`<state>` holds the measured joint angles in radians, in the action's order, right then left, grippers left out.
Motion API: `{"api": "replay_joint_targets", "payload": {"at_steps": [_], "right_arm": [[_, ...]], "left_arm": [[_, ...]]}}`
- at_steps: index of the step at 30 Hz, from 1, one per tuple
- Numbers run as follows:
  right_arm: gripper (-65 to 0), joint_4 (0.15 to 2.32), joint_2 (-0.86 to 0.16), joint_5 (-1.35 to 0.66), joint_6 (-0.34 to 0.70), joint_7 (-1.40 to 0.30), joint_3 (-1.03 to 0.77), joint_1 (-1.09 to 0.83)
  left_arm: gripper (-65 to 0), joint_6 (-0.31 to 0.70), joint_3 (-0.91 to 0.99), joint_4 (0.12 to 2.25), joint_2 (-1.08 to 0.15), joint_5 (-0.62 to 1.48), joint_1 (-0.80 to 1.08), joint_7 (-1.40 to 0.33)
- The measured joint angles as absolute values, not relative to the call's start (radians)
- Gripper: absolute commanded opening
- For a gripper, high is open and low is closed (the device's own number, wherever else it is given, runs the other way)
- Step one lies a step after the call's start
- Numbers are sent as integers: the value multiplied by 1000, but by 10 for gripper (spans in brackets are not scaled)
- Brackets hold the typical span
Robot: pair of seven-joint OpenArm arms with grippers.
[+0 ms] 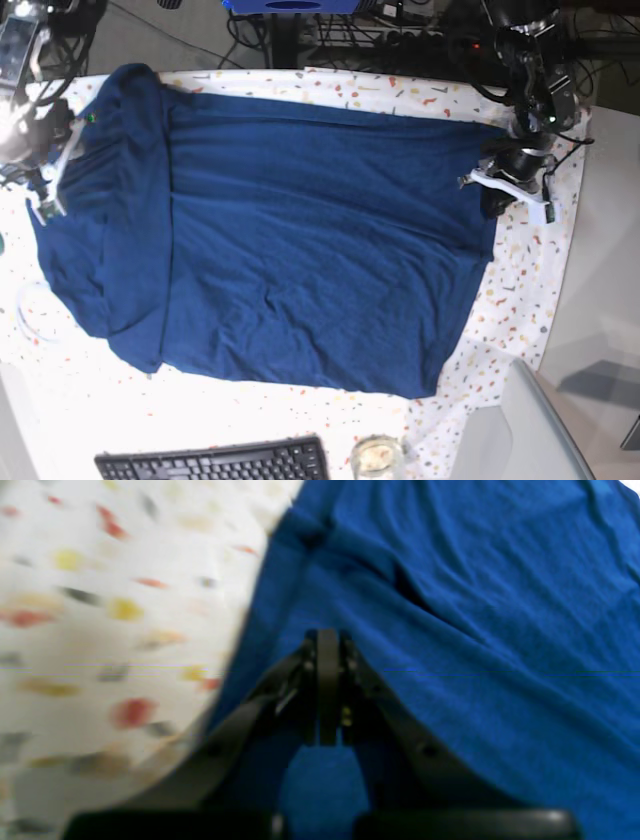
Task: Layout the t-shirt on the table in an organized manner, then fold the t-shirt properly
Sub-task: 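Regrasp the shirt's edge with both grippers at opposite corners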
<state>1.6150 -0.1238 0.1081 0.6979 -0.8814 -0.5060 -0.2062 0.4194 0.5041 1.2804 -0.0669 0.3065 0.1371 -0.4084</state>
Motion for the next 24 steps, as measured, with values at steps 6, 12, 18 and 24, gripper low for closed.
{"api": "replay_joint_targets", "payload": {"at_steps": [6, 12, 18, 24], "right_arm": [[-635, 1392, -143, 105, 698, -837, -542, -127], [-635, 1280, -180, 96, 698, -715, -543, -128], [-635, 1174, -265, 45, 719, -628, -541, -111], [-635, 1159, -326, 86, 719, -681, -501, -94]], "left_arm": [[-650, 417, 505, 1142, -75, 200, 76, -303], [-650, 428, 516, 1034, -78, 132, 74, -131], [-650, 447, 514, 1023, -104, 135, 87, -115], [-650, 418, 515, 1024, -119, 133, 84, -118]]}}
